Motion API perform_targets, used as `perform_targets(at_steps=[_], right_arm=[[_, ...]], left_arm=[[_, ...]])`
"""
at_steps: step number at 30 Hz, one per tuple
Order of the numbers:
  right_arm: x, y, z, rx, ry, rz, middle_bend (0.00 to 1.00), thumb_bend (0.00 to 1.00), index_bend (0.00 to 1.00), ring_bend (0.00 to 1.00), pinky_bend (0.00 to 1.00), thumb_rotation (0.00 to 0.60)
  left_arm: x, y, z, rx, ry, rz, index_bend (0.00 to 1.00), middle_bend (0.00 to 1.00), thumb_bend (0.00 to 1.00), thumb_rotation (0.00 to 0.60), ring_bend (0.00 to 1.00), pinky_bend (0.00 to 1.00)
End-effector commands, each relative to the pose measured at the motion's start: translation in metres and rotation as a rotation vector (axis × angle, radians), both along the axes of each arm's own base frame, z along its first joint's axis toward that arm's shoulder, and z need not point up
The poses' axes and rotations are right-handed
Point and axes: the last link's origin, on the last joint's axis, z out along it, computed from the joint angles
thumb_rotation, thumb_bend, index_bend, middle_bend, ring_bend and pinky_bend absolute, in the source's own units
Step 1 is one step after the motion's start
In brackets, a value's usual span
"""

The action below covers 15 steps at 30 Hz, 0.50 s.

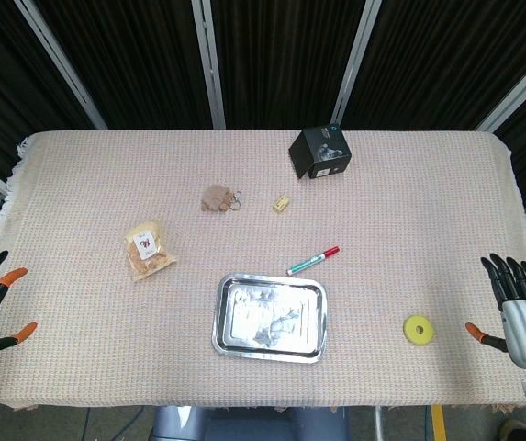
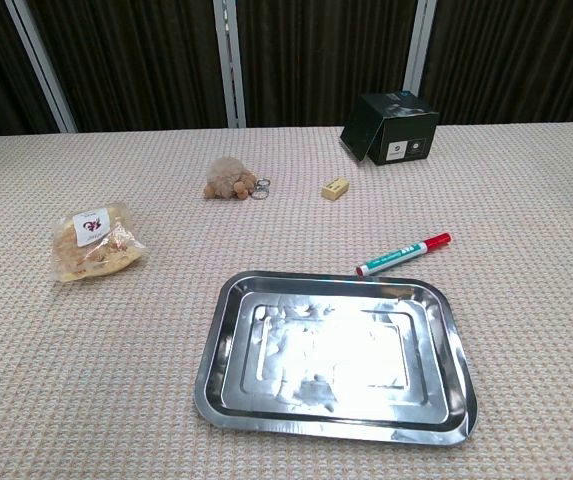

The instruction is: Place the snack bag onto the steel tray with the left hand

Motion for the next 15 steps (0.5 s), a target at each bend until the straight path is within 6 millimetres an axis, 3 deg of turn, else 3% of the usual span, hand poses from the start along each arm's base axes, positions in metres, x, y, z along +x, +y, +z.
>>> perform_targets(at_steps=[1, 15], right_arm=[[0.0002, -0.0008, 0.0000, -0.001, 0.002, -0.001, 0.03, 0.00, 0.03, 0.00, 0.00, 0.600], [0.0042, -0.0022, -0.0004, -0.002, 0.009, 0.009, 0.03, 0.00, 0.03, 0.00, 0.00, 0.600]], left_arm=[[-0.0001, 0.0013, -0.0006, -0.002, 0.001, 0.000, 0.21, 0.00, 0.07, 0.557, 0.00, 0.00], [-0.0044, 0.0007, -0.0004, -0.001, 0.000, 0.006, 0.21, 0.00, 0.06, 0.558, 0.00, 0.00]])
